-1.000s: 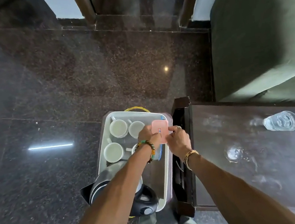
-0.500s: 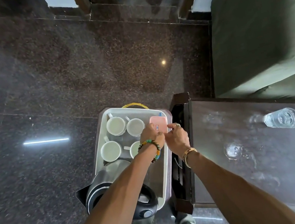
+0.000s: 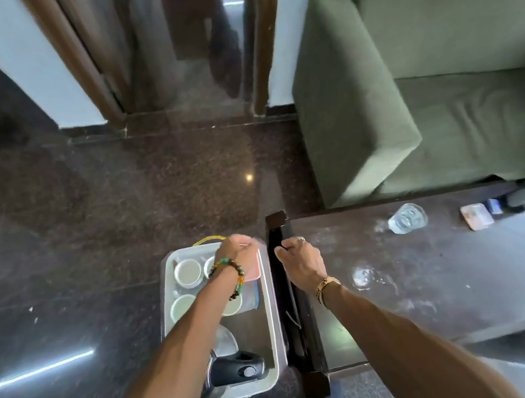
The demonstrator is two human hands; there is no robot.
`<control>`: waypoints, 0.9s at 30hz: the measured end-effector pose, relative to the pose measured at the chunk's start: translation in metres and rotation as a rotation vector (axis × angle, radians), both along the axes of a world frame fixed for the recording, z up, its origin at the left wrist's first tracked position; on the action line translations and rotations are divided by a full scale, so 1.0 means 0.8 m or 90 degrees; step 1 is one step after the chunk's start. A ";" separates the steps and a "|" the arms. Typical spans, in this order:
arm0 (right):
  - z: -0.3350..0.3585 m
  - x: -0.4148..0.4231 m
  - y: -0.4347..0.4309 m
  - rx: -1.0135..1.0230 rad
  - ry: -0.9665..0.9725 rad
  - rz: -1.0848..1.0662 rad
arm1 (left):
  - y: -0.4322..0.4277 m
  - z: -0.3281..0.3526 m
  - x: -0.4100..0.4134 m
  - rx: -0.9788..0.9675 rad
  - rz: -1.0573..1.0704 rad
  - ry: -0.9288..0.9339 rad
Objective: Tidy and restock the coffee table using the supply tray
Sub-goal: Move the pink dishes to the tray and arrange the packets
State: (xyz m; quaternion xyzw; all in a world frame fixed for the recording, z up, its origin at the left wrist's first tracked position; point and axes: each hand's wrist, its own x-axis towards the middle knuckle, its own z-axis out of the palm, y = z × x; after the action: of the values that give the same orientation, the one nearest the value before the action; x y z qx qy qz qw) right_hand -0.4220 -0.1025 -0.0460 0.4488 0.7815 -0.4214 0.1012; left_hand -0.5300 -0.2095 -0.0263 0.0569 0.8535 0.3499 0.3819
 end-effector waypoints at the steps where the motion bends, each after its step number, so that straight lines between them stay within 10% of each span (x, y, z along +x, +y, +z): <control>1: 0.012 0.009 0.002 0.014 0.019 0.001 | 0.007 0.012 0.003 0.006 -0.004 0.021; 15: 0.172 0.232 0.147 0.300 0.173 -0.151 | 0.200 0.147 0.151 0.214 -0.169 0.098; 27: 0.135 0.599 0.227 0.298 0.146 -0.406 | 0.328 0.153 0.500 0.258 -0.323 0.021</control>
State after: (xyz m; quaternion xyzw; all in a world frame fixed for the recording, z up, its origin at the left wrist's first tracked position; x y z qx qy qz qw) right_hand 0.0569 0.0794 0.0616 0.6293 0.6844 -0.2897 -0.2273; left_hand -0.1304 0.0532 0.0958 0.3486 0.7309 0.4056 0.4240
